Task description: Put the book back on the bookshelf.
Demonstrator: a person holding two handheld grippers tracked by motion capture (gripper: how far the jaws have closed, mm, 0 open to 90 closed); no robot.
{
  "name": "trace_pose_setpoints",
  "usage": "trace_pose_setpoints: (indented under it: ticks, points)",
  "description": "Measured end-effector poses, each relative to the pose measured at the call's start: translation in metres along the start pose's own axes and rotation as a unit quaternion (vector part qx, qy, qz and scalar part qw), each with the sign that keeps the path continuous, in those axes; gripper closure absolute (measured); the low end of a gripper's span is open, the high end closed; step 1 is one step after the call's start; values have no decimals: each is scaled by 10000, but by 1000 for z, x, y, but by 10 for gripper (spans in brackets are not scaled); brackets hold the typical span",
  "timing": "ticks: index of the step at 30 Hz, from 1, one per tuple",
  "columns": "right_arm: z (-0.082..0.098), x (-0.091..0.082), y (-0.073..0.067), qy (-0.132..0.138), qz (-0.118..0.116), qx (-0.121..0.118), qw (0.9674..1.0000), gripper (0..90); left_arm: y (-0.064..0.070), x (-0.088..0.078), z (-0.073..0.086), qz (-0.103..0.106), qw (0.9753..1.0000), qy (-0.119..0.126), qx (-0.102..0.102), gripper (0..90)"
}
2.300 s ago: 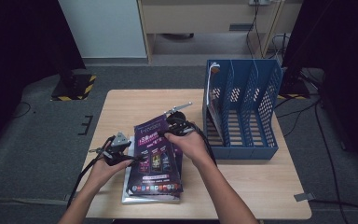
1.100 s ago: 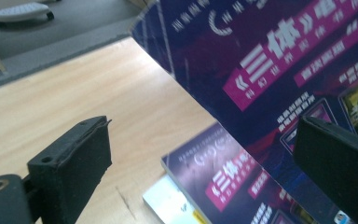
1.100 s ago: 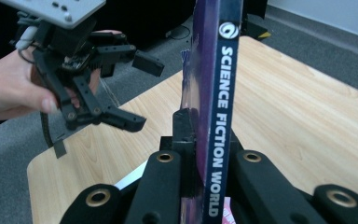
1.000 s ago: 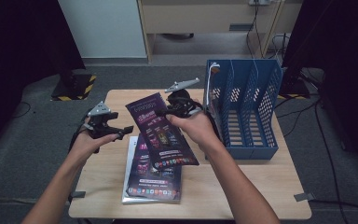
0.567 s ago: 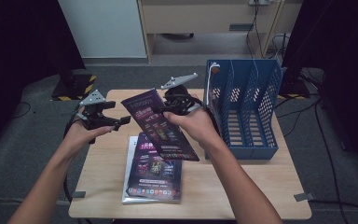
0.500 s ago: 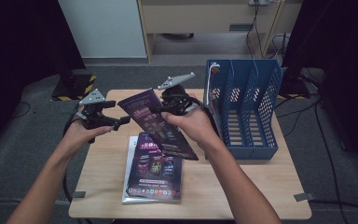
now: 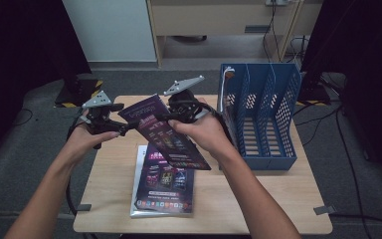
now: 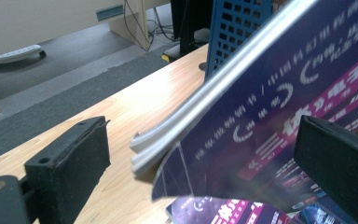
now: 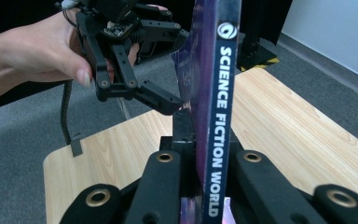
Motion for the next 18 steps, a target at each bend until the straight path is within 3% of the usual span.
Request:
trace_pose_setpoints:
  ticks: [6,12,18]
  points:
    - [0,0,0,-26,-11,-35,10000,843,0,2,-1,102,9999,-15,-16,39]
    - [-1,1,-2,-68,-35,-80,9999,843,0,0,-1,202,9987,-340,331,56]
    - [-2,-1,-3,-67,-64,-109,9999,843,4,3,-4,389,9972,-390,512,100]
Point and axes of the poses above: each handheld gripper's, and its own axes: x roughly forward along the jaws, z roughly out of its underside, y roughly to its right, the point moved 8 cm from there along x, roughly forward along the jaws, and after that the axes turned 10 degrees about -y, right-handed, at the moved point
